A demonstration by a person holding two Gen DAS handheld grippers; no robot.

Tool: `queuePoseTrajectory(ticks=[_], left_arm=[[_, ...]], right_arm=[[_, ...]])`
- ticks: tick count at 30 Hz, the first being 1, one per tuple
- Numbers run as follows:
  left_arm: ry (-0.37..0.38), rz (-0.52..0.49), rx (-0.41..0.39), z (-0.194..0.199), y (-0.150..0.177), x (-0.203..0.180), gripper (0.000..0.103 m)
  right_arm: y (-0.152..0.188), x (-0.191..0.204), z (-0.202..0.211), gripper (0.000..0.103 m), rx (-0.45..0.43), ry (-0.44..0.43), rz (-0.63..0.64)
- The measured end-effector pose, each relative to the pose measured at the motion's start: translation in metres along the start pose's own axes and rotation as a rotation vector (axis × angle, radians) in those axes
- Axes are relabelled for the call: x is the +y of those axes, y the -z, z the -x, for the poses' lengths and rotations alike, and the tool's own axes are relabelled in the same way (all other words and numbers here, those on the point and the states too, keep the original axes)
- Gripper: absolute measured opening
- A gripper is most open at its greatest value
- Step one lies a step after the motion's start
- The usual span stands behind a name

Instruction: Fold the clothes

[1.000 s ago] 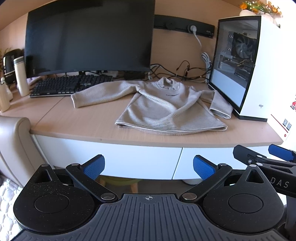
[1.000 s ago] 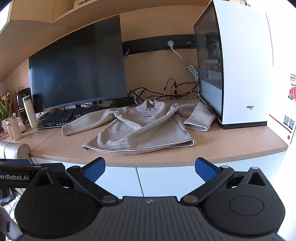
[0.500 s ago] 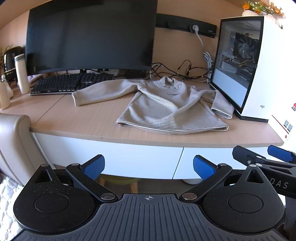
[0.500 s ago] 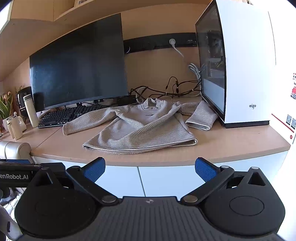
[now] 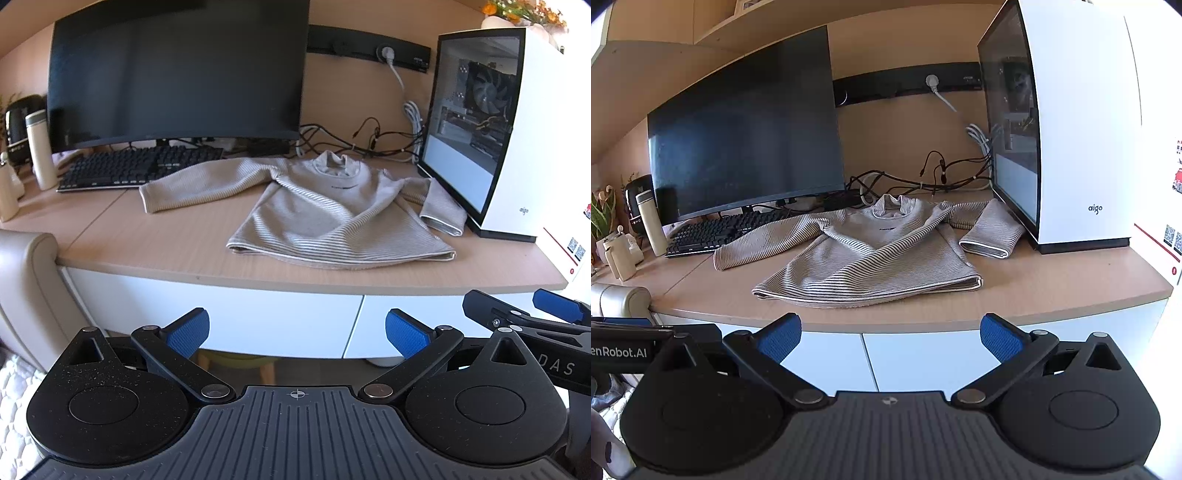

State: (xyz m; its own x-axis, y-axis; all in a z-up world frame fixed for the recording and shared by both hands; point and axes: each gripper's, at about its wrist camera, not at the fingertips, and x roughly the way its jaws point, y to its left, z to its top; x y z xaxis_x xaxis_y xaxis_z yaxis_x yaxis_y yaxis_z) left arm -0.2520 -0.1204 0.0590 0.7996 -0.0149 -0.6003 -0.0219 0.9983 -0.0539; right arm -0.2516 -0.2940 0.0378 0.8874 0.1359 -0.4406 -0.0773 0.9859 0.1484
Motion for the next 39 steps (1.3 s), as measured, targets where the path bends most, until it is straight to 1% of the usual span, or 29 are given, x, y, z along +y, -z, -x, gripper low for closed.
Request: queuePoseTrajectory(ticks=[14,19,25,31,39], left_arm=[[-0.008,-0.001,0.022,-0.012,-0.004,-0.007,0.103],[-0.001,0.003,0.053,-0.025,-0.007,-0.009,0.103],[0.019,0.044,0.098,-0.050,-0.018,-0.012,0.103],[0.055,0.071,0.128,-0.085,-0.040,-0.011,0.103],[0.124,0.056,0.179,-0.142,-0.073,-0.026,0.103]], right_arm=[[-0.001,-0.011,-0.011,0.103,0.018,-0.006,-0.018],[-0.004,-0.016,-0.022,0.103,0.025,0.001,-0.029],[-0.013,-0.024,-0.042,0.103,0.057,0.021,-0.052],[-0.026,-0.029,-0.068,0.103,0.097,0.038,-0.071],[-0.042,-0.042,-0.118,0.103,0.146,0.058,-0.110]])
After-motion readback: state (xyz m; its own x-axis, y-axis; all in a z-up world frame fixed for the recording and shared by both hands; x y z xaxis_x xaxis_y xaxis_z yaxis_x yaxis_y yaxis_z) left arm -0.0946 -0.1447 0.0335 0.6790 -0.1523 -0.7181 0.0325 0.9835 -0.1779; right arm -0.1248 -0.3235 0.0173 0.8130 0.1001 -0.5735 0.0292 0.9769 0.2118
